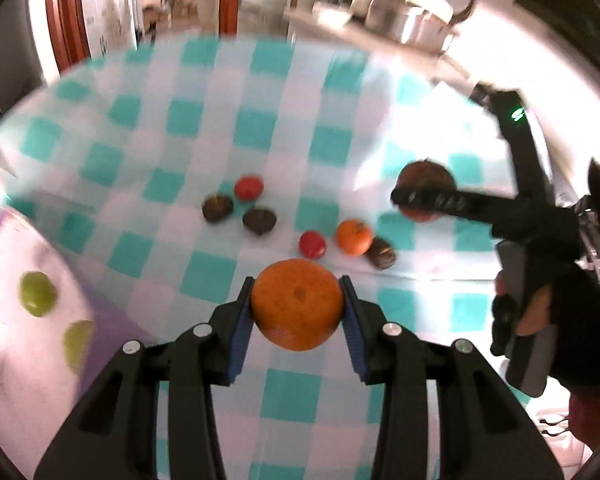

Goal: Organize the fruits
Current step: 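Carry the mandarin and dark red apple into the box and release both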

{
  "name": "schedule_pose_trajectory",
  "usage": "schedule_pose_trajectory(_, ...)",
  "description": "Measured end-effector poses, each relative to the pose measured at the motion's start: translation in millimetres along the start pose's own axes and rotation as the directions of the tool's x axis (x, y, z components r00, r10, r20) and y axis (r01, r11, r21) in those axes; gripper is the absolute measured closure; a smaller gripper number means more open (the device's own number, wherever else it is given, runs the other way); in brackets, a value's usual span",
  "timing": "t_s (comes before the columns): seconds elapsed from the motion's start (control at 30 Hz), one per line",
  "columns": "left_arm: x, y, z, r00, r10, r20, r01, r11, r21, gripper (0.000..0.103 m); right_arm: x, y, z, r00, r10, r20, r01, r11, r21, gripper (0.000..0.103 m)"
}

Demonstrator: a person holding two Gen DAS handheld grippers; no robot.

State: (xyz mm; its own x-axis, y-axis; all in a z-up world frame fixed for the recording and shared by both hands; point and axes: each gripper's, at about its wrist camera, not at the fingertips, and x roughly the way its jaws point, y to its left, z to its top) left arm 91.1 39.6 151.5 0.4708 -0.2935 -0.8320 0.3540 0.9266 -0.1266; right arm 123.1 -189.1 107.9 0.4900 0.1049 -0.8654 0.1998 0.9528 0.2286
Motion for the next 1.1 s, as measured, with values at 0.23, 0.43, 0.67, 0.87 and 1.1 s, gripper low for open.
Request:
schedule_pose_trajectory(0.23,-125,-7,-15,0.988,0.027,0.150,-0.027,1.000,-0.005,0.062,-91,25,-14,0.997,0.027,0.075,-0.021,0.997,-0.078,0.038)
schedule_pose_trajectory(0.43,-196,13,-33,0.972,0.066,0.226,-0.059,0.997,-0.040,0.062,-142,36,-45,0.995,0.056,0.083,-0.047,0.993,-0.107,0.038)
schedule_pose_trajectory(0.67,-240,38,-56,0.959,0.084,0.272,-0.069,0.995,-0.066,0.062,-194,39,-83,0.987,0.082,0.139,-0.058,0.983,-0.174,0.038)
schedule_pose_trajectory(0.87,-257,63,-78,0.948,0.097,0.302,-0.074,0.994,-0.086,0.062,-213,52,-107,0.978,0.114,0.173,-0.083,0.981,-0.178,0.038)
schedule_pose_trajectory(1.1,-248,117,-104,0.957,0.129,0.259,-0.071,0.973,-0.220,0.062,-196,113,-120,0.985,0.139,0.102,-0.103,0.948,-0.302,0.038)
